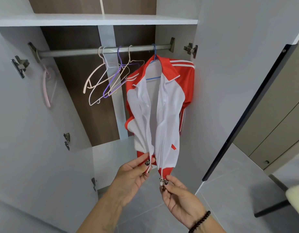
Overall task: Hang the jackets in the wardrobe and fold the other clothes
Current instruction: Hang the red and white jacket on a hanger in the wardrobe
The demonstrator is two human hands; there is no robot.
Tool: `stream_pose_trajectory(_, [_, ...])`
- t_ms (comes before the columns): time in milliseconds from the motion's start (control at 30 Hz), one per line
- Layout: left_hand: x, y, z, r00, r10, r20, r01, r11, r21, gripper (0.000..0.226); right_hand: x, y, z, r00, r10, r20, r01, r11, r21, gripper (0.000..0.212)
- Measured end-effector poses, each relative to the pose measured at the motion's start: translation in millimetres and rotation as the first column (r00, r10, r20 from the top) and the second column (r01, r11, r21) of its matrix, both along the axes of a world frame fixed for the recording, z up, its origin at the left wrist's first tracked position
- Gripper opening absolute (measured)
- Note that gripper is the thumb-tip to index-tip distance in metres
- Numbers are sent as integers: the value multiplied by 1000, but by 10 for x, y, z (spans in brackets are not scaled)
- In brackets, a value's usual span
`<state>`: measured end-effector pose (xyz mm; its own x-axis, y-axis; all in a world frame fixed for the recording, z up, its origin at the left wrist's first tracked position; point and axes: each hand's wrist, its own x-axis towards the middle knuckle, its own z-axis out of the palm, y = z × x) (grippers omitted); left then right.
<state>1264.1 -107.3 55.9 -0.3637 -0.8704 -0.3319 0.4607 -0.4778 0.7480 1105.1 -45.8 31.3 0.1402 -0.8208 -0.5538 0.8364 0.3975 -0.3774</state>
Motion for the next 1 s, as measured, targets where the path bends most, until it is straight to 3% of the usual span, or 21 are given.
stream_pose_trajectory(267, [-80,117,231,989,144,28,-141,986,-91,45,162,3,260,997,-80,-12,74,964,-254,21])
stream_pose_trajectory(400, [-92,150,308,979,201,33,-196,974,-116,43,193,8,312,990,-125,-71,95,938,-332,26])
stream_pose_trajectory(1000, [-227,198,343,949,237,208,-190,956,-223,45,221,41,348,965,-224,-139,162,921,-354,30])
